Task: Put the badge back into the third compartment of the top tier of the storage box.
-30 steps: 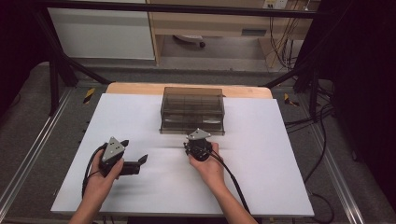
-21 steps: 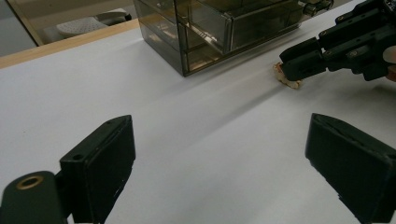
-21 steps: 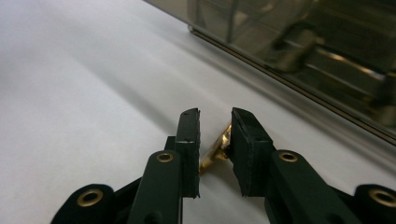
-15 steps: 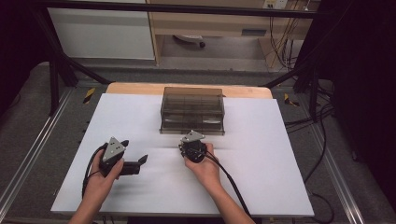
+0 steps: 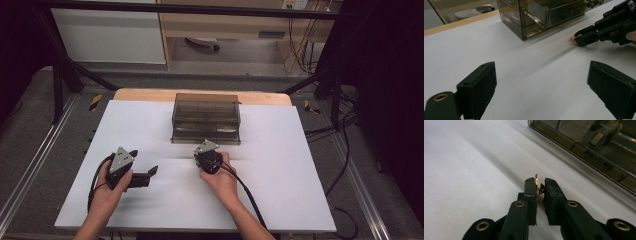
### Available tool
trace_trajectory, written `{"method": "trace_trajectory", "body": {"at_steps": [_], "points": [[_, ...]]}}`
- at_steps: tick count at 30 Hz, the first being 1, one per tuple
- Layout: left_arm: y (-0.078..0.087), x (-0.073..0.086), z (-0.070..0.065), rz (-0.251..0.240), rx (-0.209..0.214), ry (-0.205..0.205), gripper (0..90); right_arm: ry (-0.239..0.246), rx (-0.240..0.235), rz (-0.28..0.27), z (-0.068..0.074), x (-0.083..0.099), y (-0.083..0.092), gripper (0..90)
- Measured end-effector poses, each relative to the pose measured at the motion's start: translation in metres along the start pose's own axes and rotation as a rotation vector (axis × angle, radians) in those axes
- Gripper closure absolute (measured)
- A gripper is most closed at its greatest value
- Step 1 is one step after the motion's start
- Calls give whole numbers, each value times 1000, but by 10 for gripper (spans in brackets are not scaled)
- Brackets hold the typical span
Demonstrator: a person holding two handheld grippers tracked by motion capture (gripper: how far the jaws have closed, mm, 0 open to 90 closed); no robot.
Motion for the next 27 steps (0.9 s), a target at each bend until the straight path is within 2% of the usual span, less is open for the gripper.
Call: {"method": "trace_trajectory", "body": {"at_steps": [8,27], "points": [[0,0,0,0,-1,-1,88,-2,-10,-11,-4,1,5,813],[0,1,0,3,-4,1,88,-22,-92,-29,-2,9,25,813]]}}
Point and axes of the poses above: each handheld gripper's, and its own axes: y roughly backward along the jaws, x roughly out of its underside, z roughly to its left, the point moved 8 cm from there along -y, roughly forward along the jaws, and after that the axes turned 2 degrees about x, right-handed, at the moved point
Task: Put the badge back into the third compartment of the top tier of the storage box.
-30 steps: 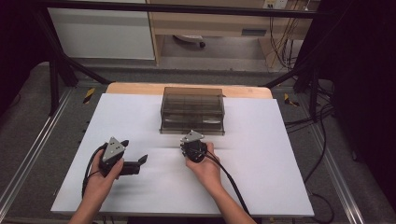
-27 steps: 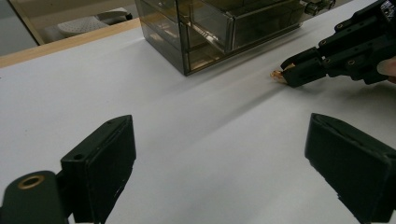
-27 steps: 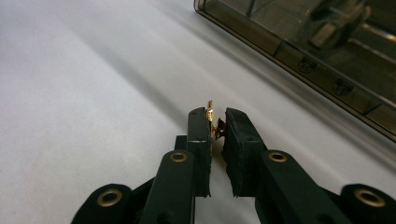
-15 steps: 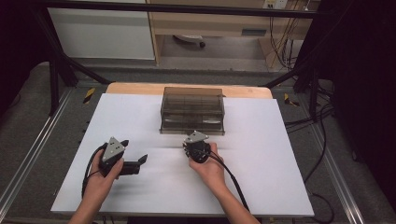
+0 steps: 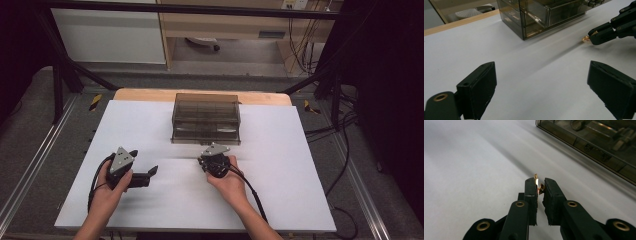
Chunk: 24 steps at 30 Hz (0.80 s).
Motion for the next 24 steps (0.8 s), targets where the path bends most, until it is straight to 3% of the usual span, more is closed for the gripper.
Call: {"method": "trace_trajectory", "body": {"at_steps": [13,24], "points": [[0,0,1,0,0,4,88,-13,-45,-30,2,4,16,813],[0,0,-1,3,5,0,88,-10,-93,-53,16,1,29,813]]}}
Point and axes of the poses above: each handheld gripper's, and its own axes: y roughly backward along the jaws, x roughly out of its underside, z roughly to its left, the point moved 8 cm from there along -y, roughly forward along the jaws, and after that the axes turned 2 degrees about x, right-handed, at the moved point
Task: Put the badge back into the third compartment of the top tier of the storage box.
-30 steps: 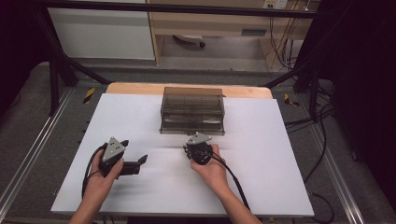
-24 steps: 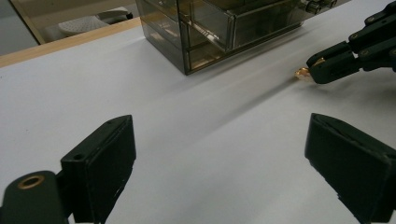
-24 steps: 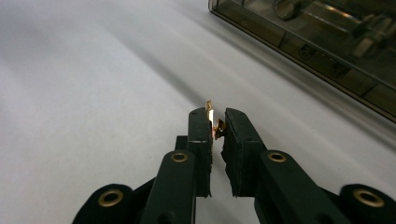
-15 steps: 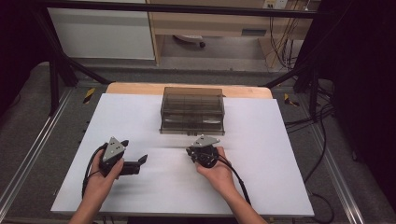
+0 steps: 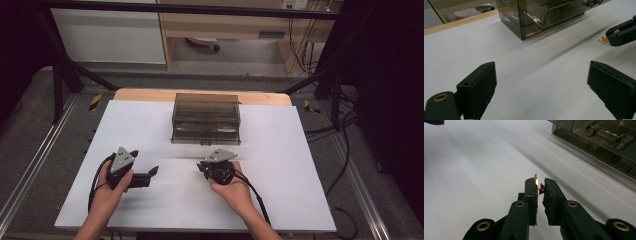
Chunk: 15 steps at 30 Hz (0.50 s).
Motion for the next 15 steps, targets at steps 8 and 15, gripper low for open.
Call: {"method": "trace_trajectory", "body": {"at_steps": [8,15], "points": [[0,0,2,-3,-5,16,79,-5,-24,-18,4,-5,5,813],[1,0,3,-4,-6,25,68,5,-38,-30,8,-11,9,812]]}}
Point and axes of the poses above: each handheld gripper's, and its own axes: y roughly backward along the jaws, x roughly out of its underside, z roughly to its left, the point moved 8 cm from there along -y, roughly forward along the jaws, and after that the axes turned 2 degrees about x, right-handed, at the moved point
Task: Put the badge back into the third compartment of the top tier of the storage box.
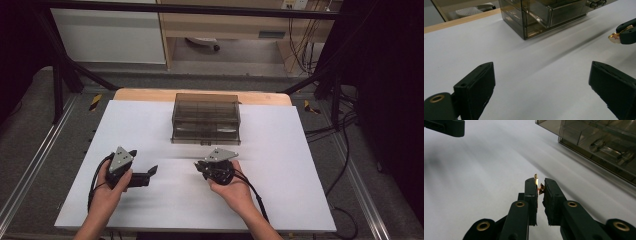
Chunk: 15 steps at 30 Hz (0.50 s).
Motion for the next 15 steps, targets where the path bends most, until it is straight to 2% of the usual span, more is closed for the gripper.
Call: {"method": "trace_trajectory", "body": {"at_steps": [15], "points": [[0,0,0,2,-2,-1,68,-5,-11,-36,-1,-13,12,813]]}}
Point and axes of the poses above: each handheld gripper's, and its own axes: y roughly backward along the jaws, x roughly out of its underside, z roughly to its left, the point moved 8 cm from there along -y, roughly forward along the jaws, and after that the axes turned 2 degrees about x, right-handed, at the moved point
